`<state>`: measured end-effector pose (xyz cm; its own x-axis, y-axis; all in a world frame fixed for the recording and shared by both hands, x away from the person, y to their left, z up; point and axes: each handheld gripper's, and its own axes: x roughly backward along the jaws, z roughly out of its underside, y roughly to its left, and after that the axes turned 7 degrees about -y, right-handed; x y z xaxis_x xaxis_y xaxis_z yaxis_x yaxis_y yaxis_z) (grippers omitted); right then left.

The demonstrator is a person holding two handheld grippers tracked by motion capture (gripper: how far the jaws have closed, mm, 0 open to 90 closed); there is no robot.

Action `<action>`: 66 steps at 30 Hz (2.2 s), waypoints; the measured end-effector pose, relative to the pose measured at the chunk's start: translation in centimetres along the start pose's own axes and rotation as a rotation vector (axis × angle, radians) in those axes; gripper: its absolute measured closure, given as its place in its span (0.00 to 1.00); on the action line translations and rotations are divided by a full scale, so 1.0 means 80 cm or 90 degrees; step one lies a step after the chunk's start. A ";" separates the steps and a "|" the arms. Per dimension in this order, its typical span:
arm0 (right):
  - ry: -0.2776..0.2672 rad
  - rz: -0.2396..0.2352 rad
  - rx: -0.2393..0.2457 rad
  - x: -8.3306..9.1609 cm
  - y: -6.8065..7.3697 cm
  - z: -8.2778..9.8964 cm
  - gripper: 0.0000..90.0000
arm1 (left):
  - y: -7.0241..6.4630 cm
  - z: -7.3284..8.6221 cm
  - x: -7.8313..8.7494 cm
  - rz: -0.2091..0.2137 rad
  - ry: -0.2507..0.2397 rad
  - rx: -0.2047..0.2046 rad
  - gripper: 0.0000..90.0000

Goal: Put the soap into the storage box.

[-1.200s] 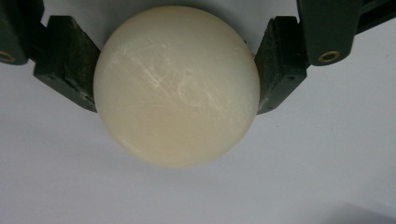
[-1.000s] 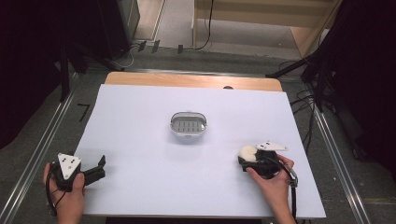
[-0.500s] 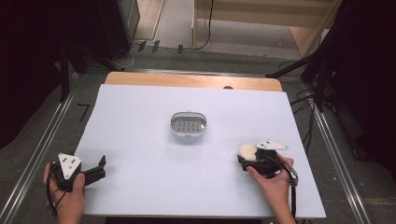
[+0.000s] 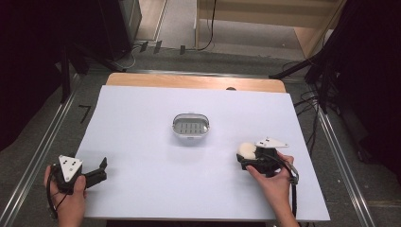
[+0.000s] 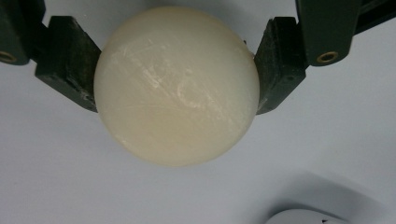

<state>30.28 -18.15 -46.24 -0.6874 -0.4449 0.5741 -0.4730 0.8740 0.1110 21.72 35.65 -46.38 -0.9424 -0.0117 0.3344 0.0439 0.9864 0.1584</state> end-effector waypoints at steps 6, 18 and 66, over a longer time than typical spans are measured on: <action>0.000 -0.006 -0.004 -0.004 0.002 -0.004 0.28 | 0.000 0.000 0.000 0.001 0.000 -0.001 0.01; -0.006 -0.019 0.010 -0.014 0.013 -0.018 0.28 | -0.001 0.000 0.000 0.001 0.001 -0.004 0.00; -0.006 -0.062 0.048 -0.057 0.066 -0.068 0.28 | 0.001 0.000 0.000 0.008 0.001 0.002 0.01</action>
<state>33.88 -10.43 -43.83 -0.6413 -0.5289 0.5559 -0.5775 0.8097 0.1042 21.73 35.71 -46.37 -0.9414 -0.0002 0.3374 0.0540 0.9870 0.1513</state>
